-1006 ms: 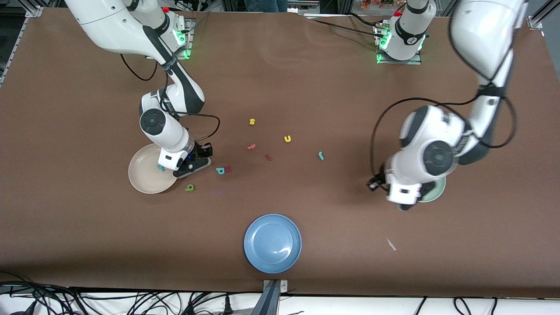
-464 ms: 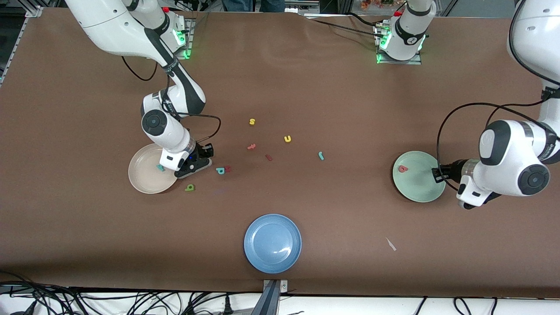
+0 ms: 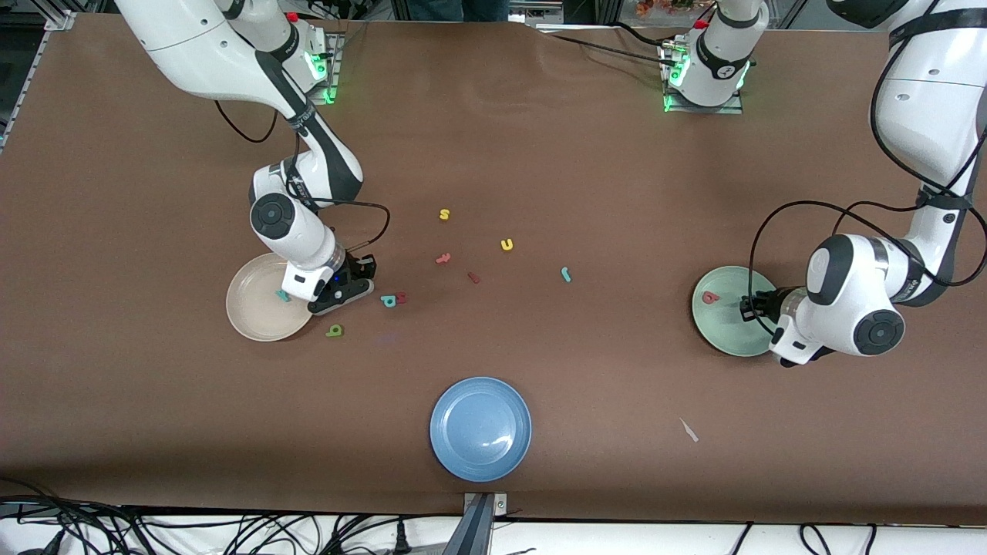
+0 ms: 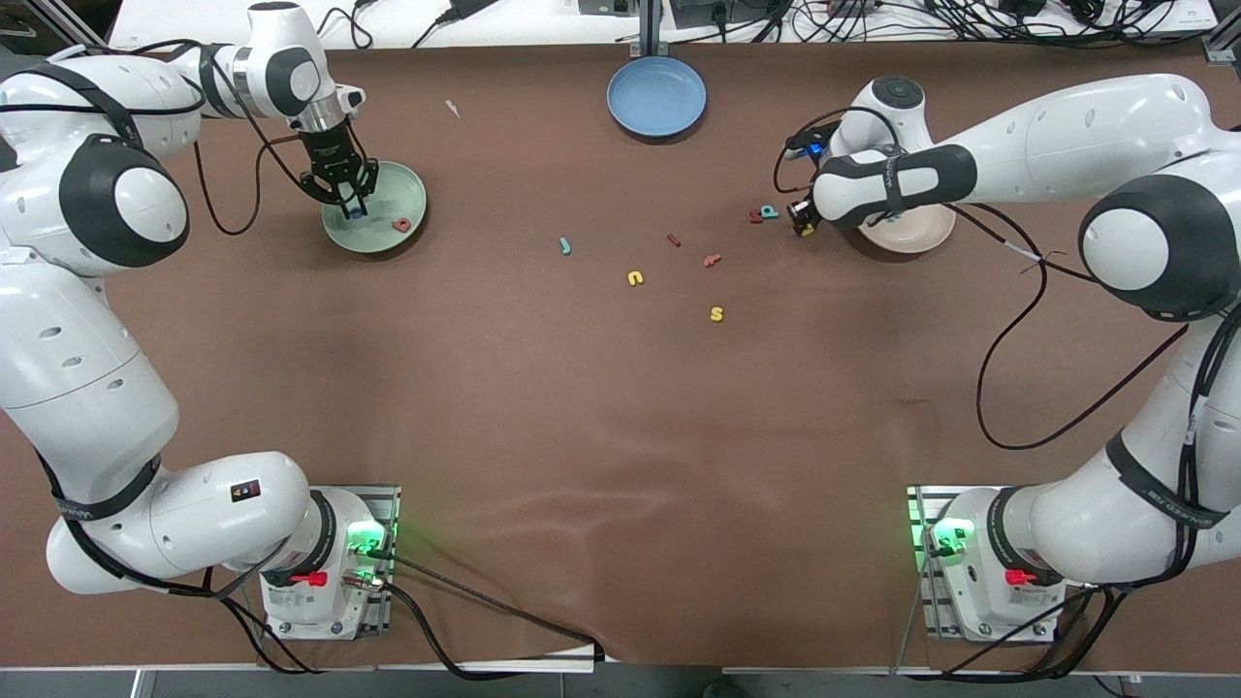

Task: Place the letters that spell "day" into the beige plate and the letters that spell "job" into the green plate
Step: 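Drop the blue ring onto the green plate with the left gripper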

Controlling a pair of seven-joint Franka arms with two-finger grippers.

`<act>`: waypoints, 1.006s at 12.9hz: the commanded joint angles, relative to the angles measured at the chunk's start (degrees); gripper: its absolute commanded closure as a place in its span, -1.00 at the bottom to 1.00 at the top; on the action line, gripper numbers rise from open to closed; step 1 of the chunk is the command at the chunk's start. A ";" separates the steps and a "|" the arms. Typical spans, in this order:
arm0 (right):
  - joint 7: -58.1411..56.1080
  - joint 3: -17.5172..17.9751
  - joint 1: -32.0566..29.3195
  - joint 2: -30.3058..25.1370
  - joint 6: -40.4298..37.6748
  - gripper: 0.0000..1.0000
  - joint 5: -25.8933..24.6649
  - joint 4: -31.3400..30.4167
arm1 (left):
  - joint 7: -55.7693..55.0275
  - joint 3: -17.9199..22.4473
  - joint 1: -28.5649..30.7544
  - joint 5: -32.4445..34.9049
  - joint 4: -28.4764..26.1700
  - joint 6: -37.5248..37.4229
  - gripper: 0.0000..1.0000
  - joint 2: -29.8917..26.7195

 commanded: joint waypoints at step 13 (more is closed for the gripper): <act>-22.52 -5.95 -5.26 -10.46 -16.09 0.66 0.51 1.21 | -38.55 -15.20 -11.87 -1.29 -4.62 14.17 -0.99 -3.98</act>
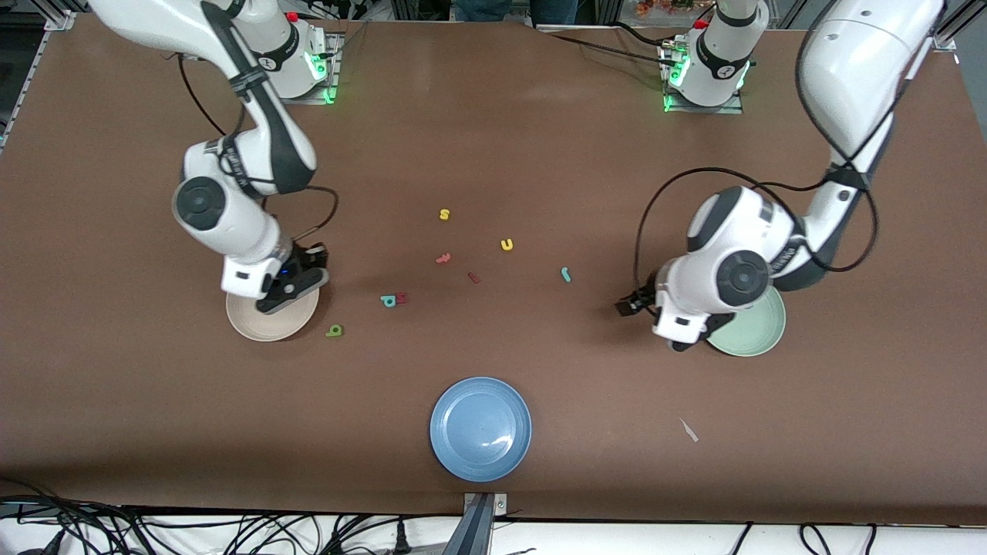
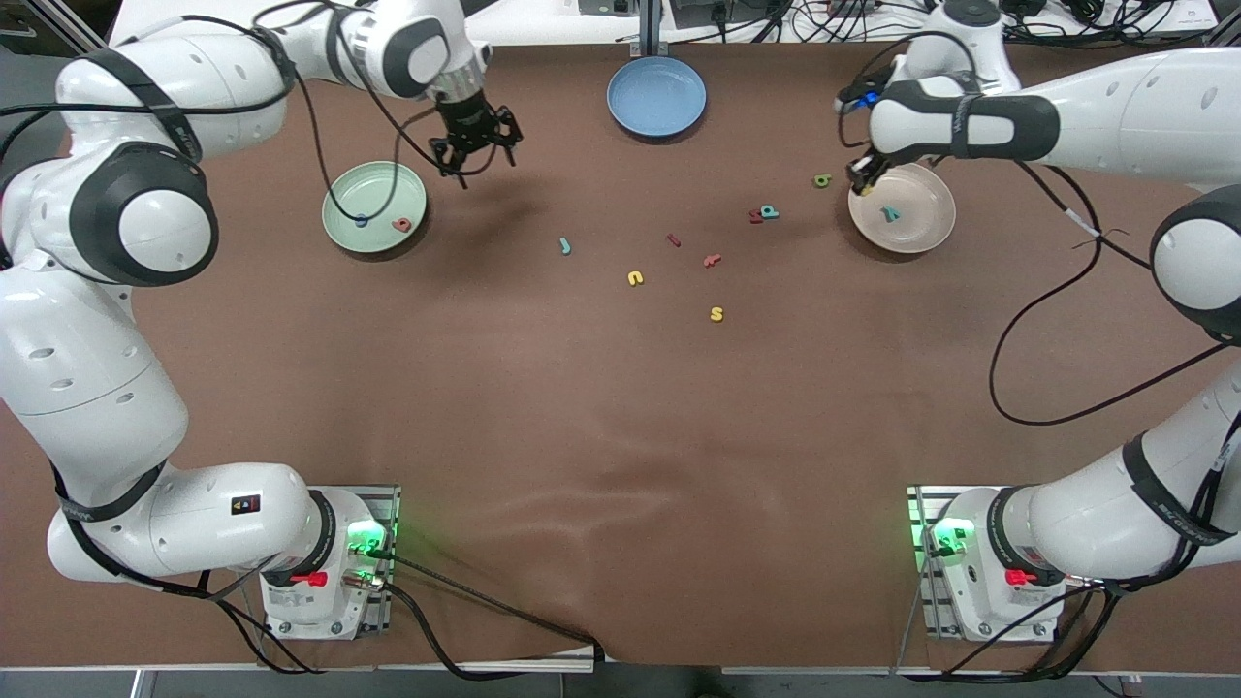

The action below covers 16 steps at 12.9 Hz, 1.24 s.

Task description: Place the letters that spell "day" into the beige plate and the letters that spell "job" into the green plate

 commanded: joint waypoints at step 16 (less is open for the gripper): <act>4.33 2.31 0.27 12.17 7.08 -0.38 1.23 8.92 | -19.43 1.53 -10.54 13.75 -11.41 20.07 -0.25 5.29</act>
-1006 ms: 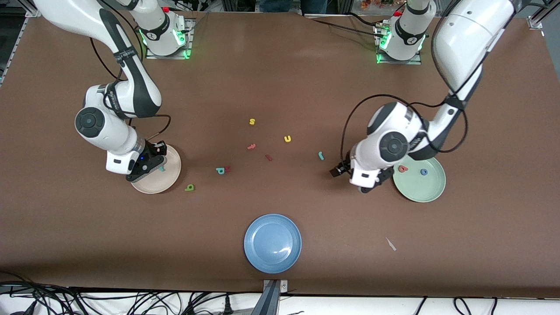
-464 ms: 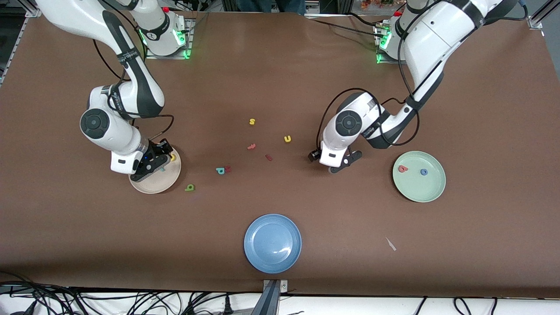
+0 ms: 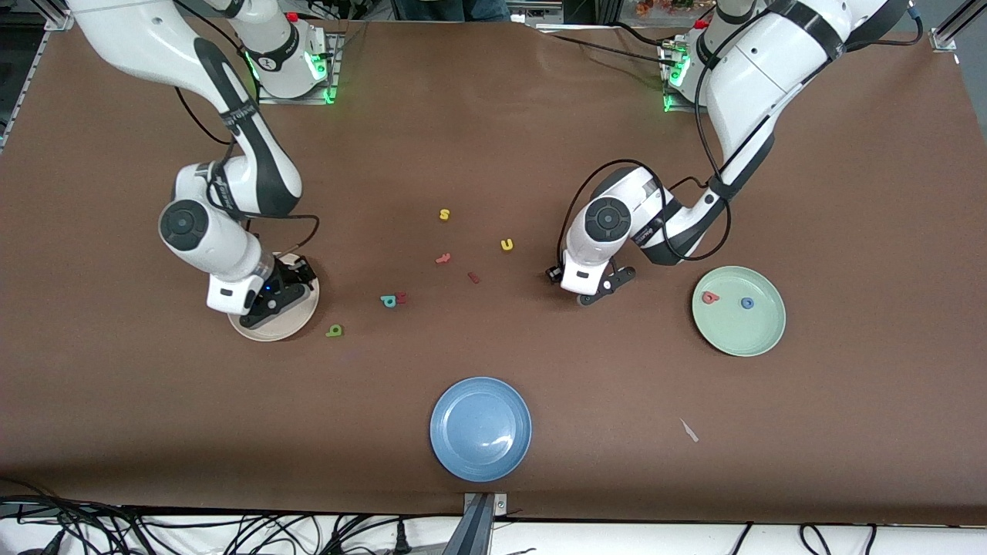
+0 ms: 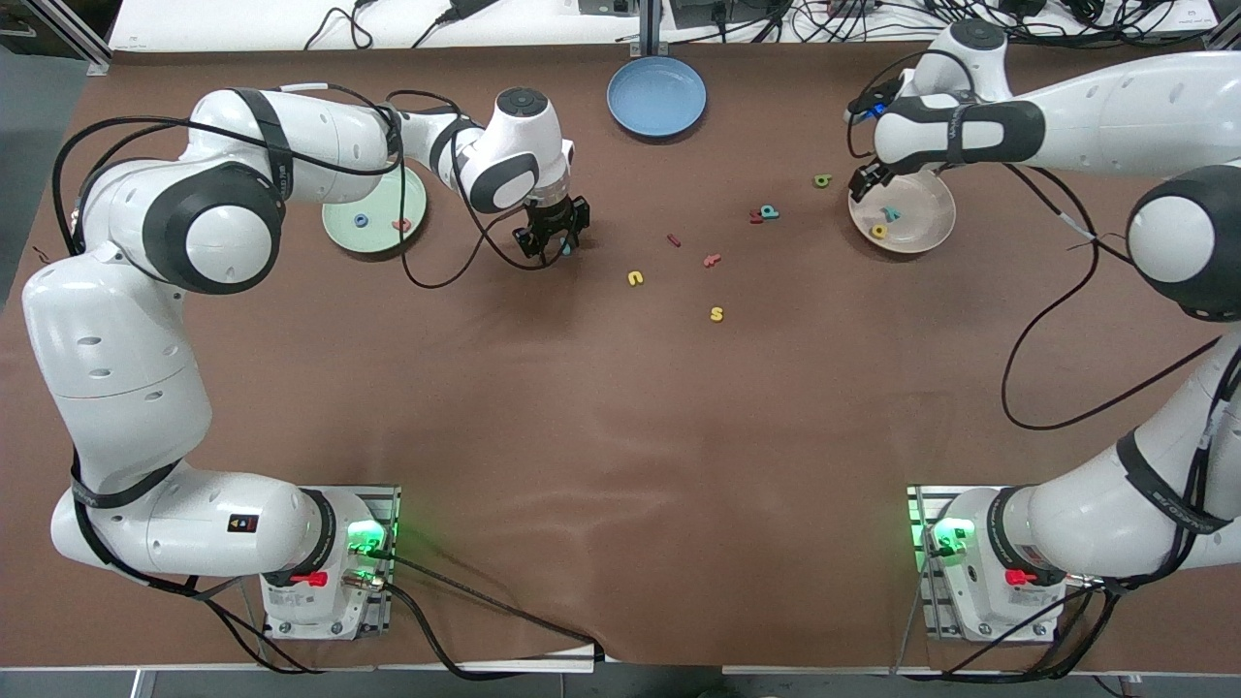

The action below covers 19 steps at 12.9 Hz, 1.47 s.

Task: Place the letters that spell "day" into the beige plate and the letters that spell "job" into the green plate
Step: 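Grasp the teal j with the left gripper while the right gripper grasps the green letter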

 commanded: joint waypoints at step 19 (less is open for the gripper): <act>4.76 1.27 2.39 13.54 7.90 0.04 0.48 11.29 | 14.43 -8.98 22.38 -4.78 2.25 -16.44 1.00 -13.46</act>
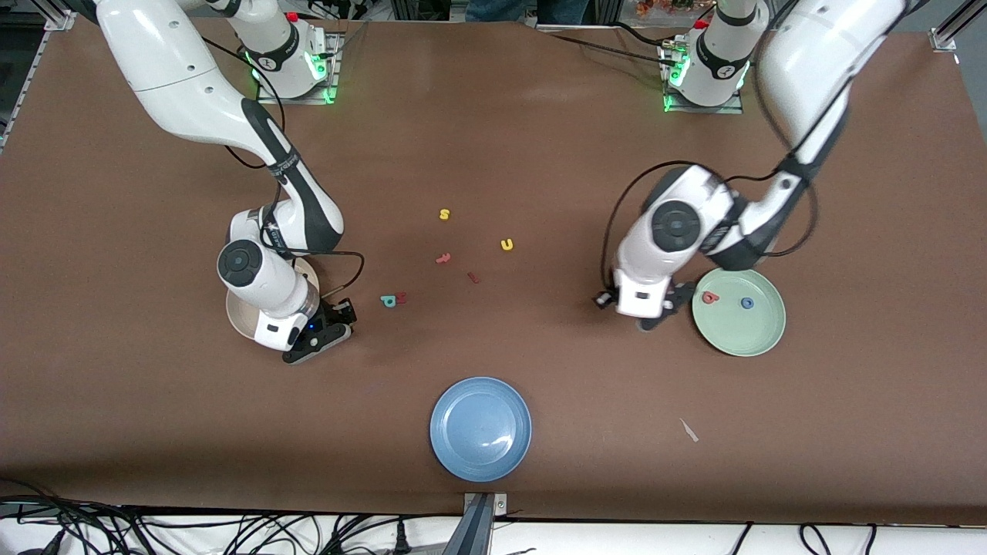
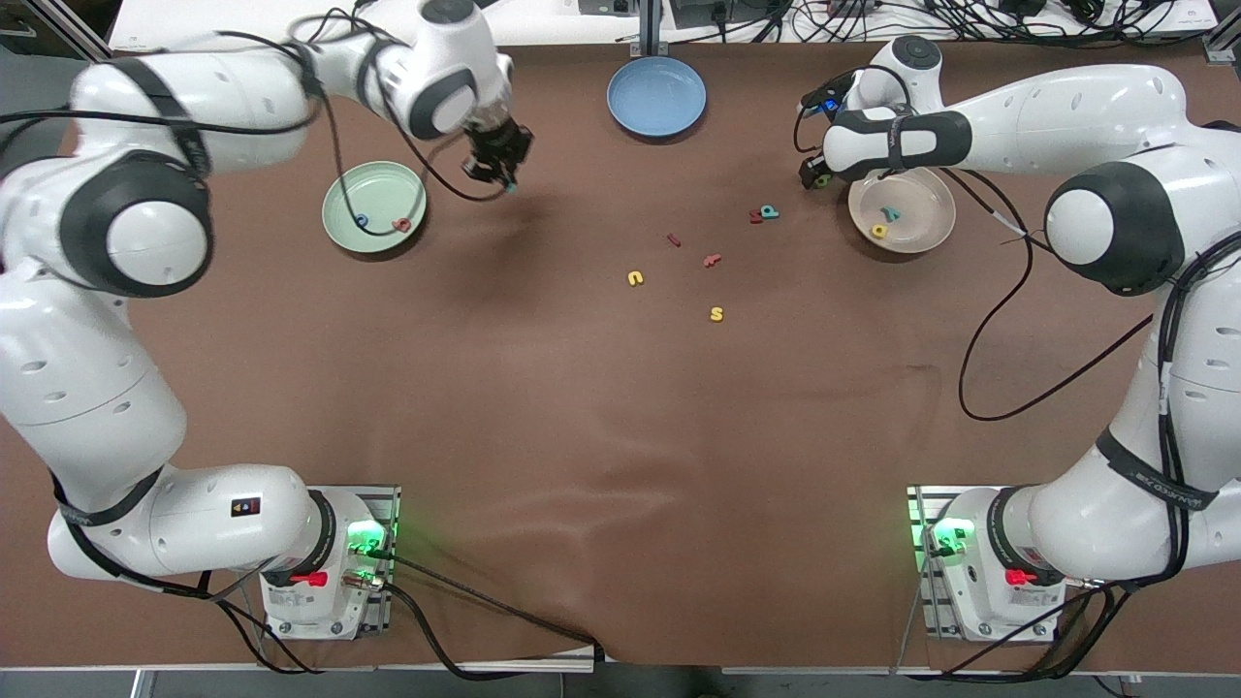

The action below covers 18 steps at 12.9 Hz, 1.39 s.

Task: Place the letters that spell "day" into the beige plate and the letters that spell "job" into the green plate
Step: 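Grasp the teal j with the left gripper while the right gripper grasps the green letter, then place the teal j on the green plate with the left gripper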

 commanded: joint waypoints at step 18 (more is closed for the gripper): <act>-8.57 -0.53 -5.64 -13.05 -19.63 0.58 0.49 -2.64 | 36.90 -8.83 28.50 7.77 -0.81 -13.11 -1.00 5.31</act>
